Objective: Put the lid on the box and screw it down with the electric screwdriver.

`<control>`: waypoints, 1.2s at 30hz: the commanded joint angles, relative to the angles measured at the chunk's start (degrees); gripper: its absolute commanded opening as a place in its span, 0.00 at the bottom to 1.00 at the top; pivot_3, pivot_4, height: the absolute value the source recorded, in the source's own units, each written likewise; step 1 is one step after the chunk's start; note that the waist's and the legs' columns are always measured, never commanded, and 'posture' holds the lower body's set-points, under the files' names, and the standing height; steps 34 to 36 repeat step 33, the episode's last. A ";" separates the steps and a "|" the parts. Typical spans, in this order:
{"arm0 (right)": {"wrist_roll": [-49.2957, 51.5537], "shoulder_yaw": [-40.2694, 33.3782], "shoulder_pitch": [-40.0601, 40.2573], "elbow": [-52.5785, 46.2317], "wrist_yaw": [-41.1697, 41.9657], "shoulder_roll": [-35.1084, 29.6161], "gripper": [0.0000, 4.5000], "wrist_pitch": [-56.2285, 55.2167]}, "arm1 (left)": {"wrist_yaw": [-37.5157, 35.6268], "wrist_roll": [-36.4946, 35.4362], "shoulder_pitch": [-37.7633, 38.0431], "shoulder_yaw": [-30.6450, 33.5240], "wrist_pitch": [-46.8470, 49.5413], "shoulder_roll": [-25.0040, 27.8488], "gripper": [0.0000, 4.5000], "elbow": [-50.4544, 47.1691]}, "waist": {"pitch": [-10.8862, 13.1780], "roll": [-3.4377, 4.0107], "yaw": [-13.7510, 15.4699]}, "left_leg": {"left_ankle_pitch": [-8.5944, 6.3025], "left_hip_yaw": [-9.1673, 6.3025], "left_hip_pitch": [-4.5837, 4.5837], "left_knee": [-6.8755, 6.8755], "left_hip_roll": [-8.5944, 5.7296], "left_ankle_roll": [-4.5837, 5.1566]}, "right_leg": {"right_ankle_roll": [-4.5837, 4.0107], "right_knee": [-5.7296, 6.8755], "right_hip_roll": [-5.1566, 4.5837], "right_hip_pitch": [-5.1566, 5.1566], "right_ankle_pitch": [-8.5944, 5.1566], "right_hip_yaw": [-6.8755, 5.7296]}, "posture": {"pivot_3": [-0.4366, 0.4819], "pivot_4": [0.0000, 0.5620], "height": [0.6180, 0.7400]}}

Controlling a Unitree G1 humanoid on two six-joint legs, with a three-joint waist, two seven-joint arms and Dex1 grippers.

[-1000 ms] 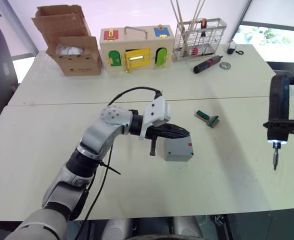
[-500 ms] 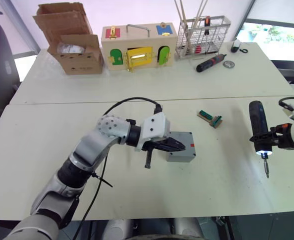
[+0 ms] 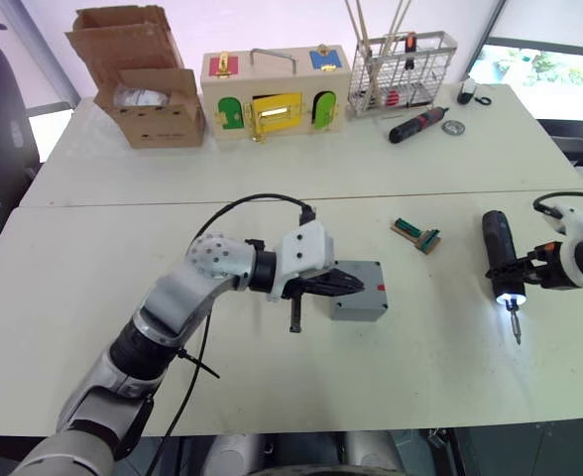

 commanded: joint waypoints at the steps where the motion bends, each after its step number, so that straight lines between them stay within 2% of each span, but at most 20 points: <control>1: -3.17 -2.26 -1.17 0.34 1.49 0.33 1.00 -1.21 | 2.05 -1.75 0.19 3.31 0.45 -0.38 0.00 -2.09 | 0.00 0.00 -0.01 | 0.00 0.00 0.00 0.00 0.00 0.00 | 0.00 0.01 0.00 0.00 0.00 0.00 | 0.48 0.27 0.98; 4: -4.89 -6.52 -1.88 0.71 0.03 0.94 1.00 -3.55 | 7.21 -2.62 0.71 7.89 1.40 -1.74 0.00 -1.74 | 0.01 0.00 0.04 | 0.00 0.01 0.00 0.00 0.00 0.00 | 0.00 0.06 0.00 -0.03 0.00 0.01 | 0.48 0.27 0.98; 6: -5.79 -9.78 -1.11 -3.05 -0.35 0.02 1.00 -7.71 | 11.03 -3.44 1.14 11.83 2.02 -2.73 0.00 -1.57 | 0.01 -0.01 0.03 | 0.01 0.01 0.00 0.01 -0.02 -0.02 | 0.00 0.19 -0.02 -0.09 0.00 0.01 | 0.48 0.27 0.98; 8: -5.35 -14.07 0.78 -8.36 -0.77 -0.59 1.00 -9.91 | 14.52 -4.37 1.91 15.66 3.11 -3.30 0.00 -1.42 | 0.01 -0.01 0.01 | 0.01 0.03 0.00 0.00 -0.02 -0.05 | 0.00 0.35 -0.03 -0.19 0.00 0.01 | 0.48 0.27 0.98; 10: -2.02 -23.42 4.76 -17.78 -3.27 1.46 1.00 -7.92 | 16.90 -6.09 3.45 19.82 5.66 -2.67 0.00 -1.17 | 0.02 -0.03 0.05 | 0.03 0.03 0.00 -0.01 -0.01 -0.08 | 0.00 0.42 -0.02 -0.25 0.00 0.00 | 0.48 0.27 0.98; 13: 2.24 -37.12 13.89 -33.52 -6.72 7.19 1.00 -5.47 | 17.14 -8.61 6.43 23.58 8.67 -0.22 0.00 -0.97 | 0.01 -0.09 0.02 | 0.06 -0.06 -0.01 -0.08 0.07 -0.13 | 0.01 0.50 0.03 -0.29 0.00 -0.03 | 0.48 0.27 0.98; 15: 6.87 -45.82 24.58 -48.12 -6.60 12.85 1.00 -3.75 | 15.85 -11.36 10.17 25.96 12.29 2.73 0.00 -1.61 | -0.01 -0.15 0.11 | 0.07 -0.07 -0.01 -0.05 0.07 -0.16 | 0.01 0.57 0.04 -0.31 0.00 -0.03 | 0.48 0.27 0.98; 17: 10.17 -50.85 35.10 -59.88 -5.86 17.19 1.00 -2.95 | 13.83 -13.16 14.52 26.72 14.19 6.07 0.00 -3.45 | -0.04 -0.20 0.48 | 0.08 -0.19 0.00 -0.04 0.05 -0.17 | 0.01 0.61 0.05 -0.25 0.00 -0.03 | 0.48 0.27 0.98; 20: 11.46 -53.13 50.84 -69.89 -1.98 19.43 1.00 -6.20 | 10.72 -15.90 21.10 26.30 16.01 10.62 0.00 -7.63 | -0.03 -0.18 1.12 | 0.07 -0.19 -0.03 -0.03 -0.08 -0.15 | 0.00 0.57 -0.01 -0.24 0.00 0.07 | 0.48 0.27 0.98; 23: 12.00 -53.20 59.26 -72.52 -0.67 21.01 1.00 -9.14 | 7.18 -16.92 27.79 25.38 15.80 15.01 0.00 -10.52 | -0.04 -0.23 1.22 | 0.04 -0.08 0.16 0.05 -0.10 -0.10 | -0.02 0.40 -0.03 0.04 0.01 0.19 | 0.48 0.27 0.98; 27: 10.02 -50.15 62.89 -71.71 -1.17 21.23 1.00 -13.26 | 4.68 -16.20 34.11 25.13 13.48 18.09 0.00 -10.27 | -0.04 -0.24 1.22 | -0.15 -0.05 0.71 0.02 -0.02 0.17 | -0.19 0.35 -0.05 0.53 0.00 0.24 | 0.48 0.27 0.98; 29: 8.93 -48.55 63.43 -70.90 -1.58 20.88 1.00 -14.92 | 5.20 -16.99 34.68 25.70 13.31 17.78 0.00 -10.08 | -0.03 -0.25 1.52 | -0.15 -0.07 0.98 -0.08 0.10 0.16 | -0.34 0.37 -0.07 0.75 -0.09 0.24 | 0.48 0.27 0.98; 36: 7.56 -46.36 62.98 -69.42 -1.82 19.60 1.00 -16.94 | 7.17 -18.96 34.79 26.05 14.99 16.67 0.00 -10.98 | -0.03 -0.25 1.58 | -0.17 -0.14 0.99 -0.16 0.10 0.17 | -0.32 0.32 -0.08 0.76 -0.08 0.19 | 0.48 0.27 0.98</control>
